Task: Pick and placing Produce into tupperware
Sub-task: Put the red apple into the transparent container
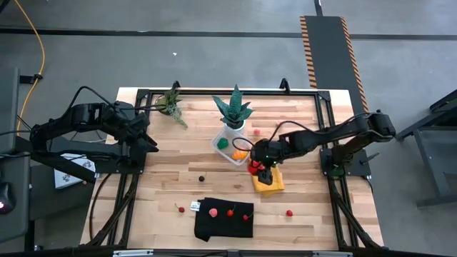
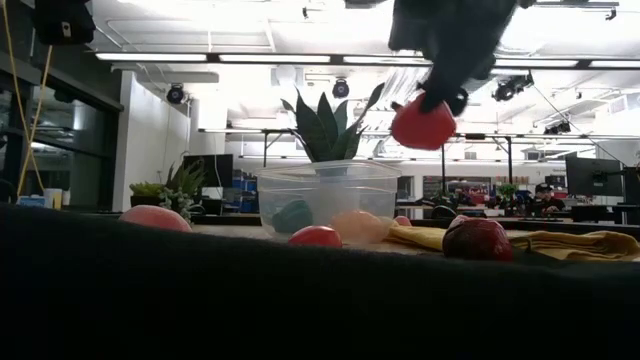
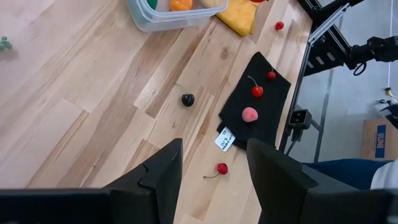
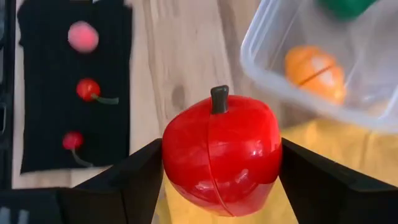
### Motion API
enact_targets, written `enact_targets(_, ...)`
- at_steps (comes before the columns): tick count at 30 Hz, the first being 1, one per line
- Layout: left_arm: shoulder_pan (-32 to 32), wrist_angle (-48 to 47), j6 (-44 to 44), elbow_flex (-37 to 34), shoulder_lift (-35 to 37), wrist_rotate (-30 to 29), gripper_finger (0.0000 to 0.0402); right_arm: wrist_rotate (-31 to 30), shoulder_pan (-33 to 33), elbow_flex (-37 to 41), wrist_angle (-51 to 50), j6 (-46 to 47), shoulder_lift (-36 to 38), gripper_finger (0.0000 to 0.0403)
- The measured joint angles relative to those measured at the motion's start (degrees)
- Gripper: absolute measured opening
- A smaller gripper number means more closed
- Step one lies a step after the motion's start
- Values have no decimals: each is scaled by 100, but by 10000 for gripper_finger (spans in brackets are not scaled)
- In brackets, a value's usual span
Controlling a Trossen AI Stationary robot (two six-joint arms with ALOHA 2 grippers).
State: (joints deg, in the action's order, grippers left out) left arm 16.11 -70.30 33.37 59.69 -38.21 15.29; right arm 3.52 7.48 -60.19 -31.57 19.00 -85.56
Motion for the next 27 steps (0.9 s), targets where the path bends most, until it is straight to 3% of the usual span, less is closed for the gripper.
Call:
enact_targets(8, -1, 0, -10, -1, -1, -76, 168, -296, -208, -207, 98, 43, 0, 271)
enact_targets(20, 1, 0, -10, -1, -1, -79, 168, -300, -638, -207, 1107, 4, 0, 271)
enact_targets(27, 0, -2, -18, 1, -1, -101, 168, -704, -731, -209, 1522, -150, -68, 271)
